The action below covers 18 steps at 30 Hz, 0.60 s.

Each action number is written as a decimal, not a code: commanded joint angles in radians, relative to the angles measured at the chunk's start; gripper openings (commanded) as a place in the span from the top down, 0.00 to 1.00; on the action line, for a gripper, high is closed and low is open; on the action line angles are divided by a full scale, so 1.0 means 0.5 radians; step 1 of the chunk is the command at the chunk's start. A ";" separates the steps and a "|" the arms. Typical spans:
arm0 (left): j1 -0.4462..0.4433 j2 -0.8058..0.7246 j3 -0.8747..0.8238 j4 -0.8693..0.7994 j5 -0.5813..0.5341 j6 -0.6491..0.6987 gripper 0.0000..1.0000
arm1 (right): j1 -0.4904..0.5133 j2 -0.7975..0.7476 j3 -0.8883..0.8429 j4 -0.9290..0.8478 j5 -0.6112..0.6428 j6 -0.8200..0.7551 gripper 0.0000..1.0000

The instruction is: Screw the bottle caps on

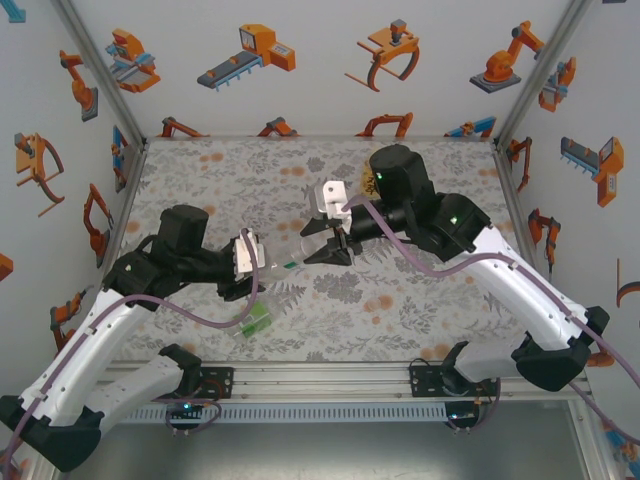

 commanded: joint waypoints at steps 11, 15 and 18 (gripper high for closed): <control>-0.013 -0.031 -0.011 -0.005 0.028 -0.002 1.00 | 0.014 -0.025 -0.135 0.271 0.224 0.830 0.79; -0.015 -0.031 -0.028 0.029 0.003 -0.019 1.00 | 0.057 -0.083 -0.238 0.330 0.535 1.422 0.88; -0.015 -0.024 -0.033 0.052 -0.031 -0.039 1.00 | 0.100 -0.123 -0.298 0.327 0.769 1.906 0.95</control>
